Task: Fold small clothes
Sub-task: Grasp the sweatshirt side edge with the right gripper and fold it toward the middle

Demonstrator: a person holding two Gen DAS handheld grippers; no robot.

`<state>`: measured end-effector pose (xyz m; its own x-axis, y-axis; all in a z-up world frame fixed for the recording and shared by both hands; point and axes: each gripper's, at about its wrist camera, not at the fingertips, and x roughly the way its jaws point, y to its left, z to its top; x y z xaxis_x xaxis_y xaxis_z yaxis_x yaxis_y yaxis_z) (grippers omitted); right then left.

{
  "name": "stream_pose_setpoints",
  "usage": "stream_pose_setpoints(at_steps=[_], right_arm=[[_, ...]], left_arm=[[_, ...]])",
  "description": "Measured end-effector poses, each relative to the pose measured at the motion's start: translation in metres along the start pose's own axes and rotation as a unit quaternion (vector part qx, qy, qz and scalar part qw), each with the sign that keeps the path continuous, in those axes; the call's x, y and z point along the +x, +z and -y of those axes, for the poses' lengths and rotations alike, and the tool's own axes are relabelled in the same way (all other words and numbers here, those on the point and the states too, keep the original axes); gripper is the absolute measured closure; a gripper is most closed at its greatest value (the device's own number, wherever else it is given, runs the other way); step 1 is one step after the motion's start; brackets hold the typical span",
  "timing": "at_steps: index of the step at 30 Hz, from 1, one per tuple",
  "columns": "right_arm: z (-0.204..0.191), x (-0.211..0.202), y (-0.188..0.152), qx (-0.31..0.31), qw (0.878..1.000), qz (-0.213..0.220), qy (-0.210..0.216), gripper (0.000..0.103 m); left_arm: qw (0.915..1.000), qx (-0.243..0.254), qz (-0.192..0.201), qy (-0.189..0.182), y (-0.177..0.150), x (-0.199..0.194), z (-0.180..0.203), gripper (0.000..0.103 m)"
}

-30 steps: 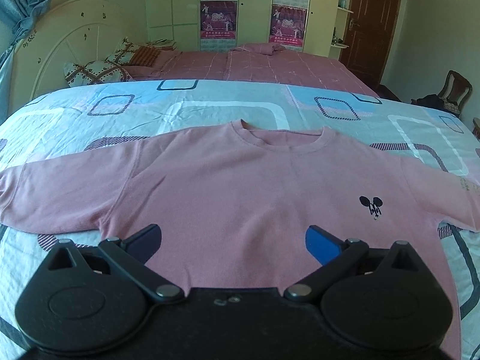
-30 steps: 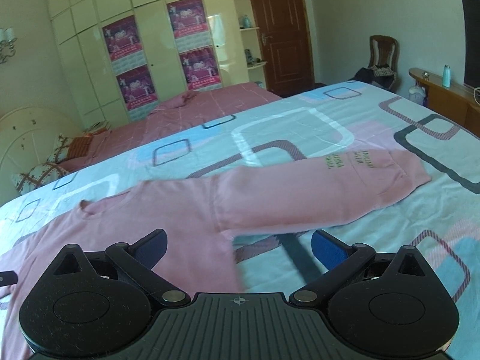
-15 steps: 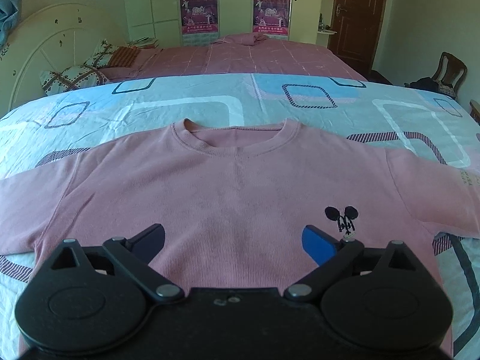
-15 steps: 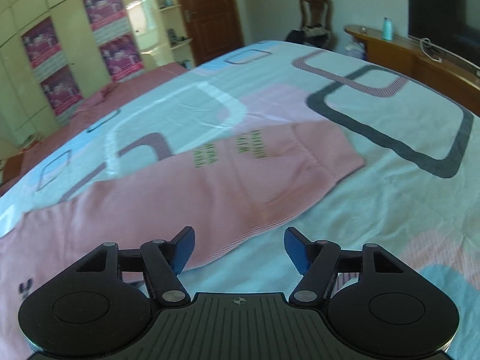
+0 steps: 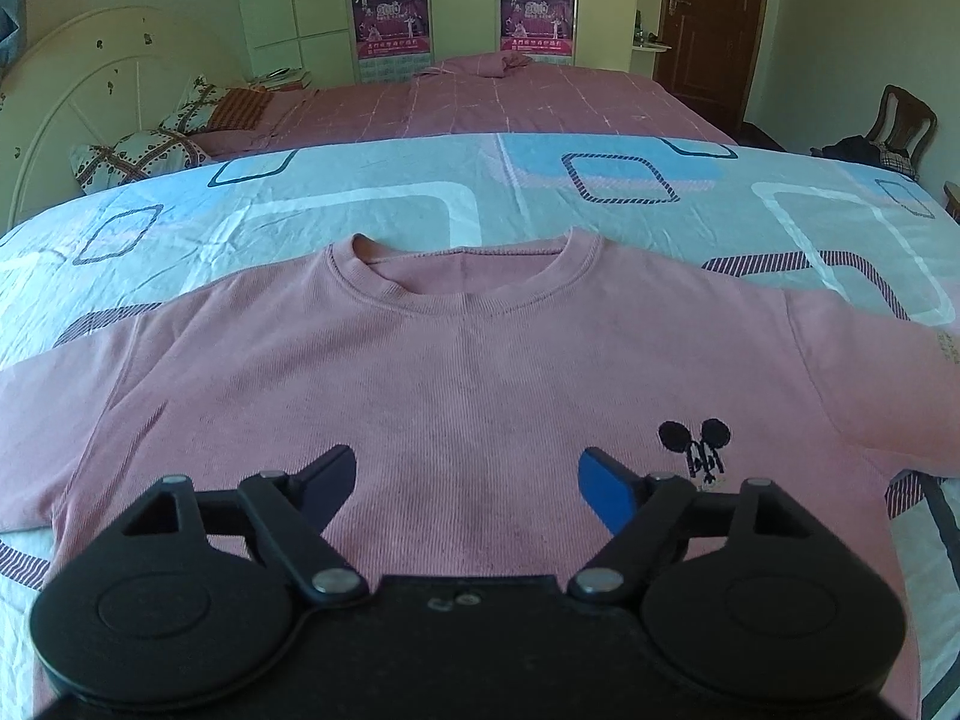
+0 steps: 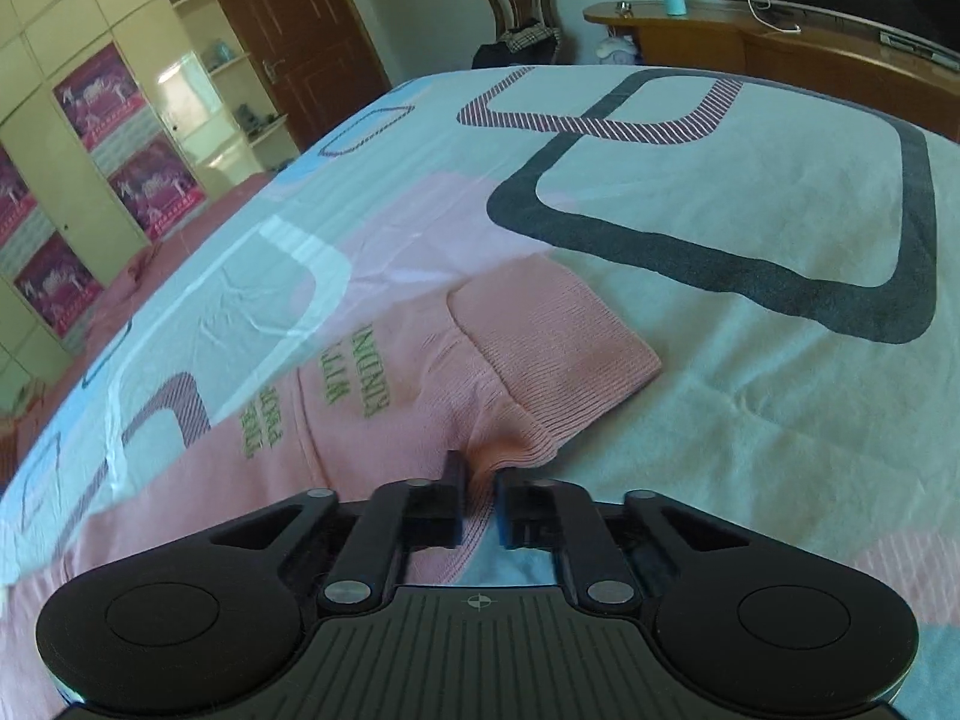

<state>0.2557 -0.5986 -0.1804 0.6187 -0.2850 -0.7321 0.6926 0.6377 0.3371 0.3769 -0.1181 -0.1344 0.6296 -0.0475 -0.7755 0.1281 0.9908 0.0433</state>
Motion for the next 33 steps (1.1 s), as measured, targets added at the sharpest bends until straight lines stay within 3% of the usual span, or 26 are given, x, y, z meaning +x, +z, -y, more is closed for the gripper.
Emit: stream_pose_setpoints(at_steps=[7, 13, 17, 21, 25, 28, 30, 32, 33], right_arm=[[-0.043, -0.023, -0.002, -0.057, 0.997, 0.044, 0.040, 0.099], [-0.134, -0.055, -0.029, -0.149, 0.979, 0.066, 0.123, 0.099], [-0.204, -0.071, -0.070, -0.201, 0.958, 0.045, 0.198, 0.099], [-0.277, -0.085, -0.135, -0.264, 0.928, 0.009, 0.264, 0.099], [-0.328, -0.087, -0.207, -0.327, 0.895, -0.041, 0.300, 0.099], [-0.349, -0.087, -0.250, -0.365, 0.880, -0.065, 0.298, 0.098], [-0.355, -0.083, -0.266, -0.381, 0.874, -0.078, 0.293, 0.086], [-0.354, -0.085, -0.272, -0.380, 0.870, -0.086, 0.303, 0.050], [-0.349, -0.087, -0.272, -0.379, 0.868, -0.086, 0.309, 0.049]], left_arm=[[0.9999, -0.010, 0.005, -0.005, 0.003, -0.004, -0.011, 0.025], [0.9994, -0.030, 0.019, -0.003, 0.005, -0.012, -0.039, 0.025], [0.9987, -0.046, 0.023, 0.003, 0.003, -0.015, -0.069, 0.025], [0.9976, -0.065, 0.021, 0.012, -0.001, -0.015, -0.104, 0.025], [0.9965, -0.079, 0.021, 0.016, -0.003, -0.016, -0.131, 0.021], [0.9964, -0.083, 0.016, 0.003, -0.005, -0.012, -0.140, 0.019], [0.9962, -0.086, 0.011, -0.014, -0.005, -0.008, -0.139, 0.017], [0.9960, -0.082, 0.007, -0.034, -0.006, -0.004, -0.134, 0.016], [0.9961, -0.077, 0.005, -0.043, -0.006, -0.002, -0.129, 0.016]])
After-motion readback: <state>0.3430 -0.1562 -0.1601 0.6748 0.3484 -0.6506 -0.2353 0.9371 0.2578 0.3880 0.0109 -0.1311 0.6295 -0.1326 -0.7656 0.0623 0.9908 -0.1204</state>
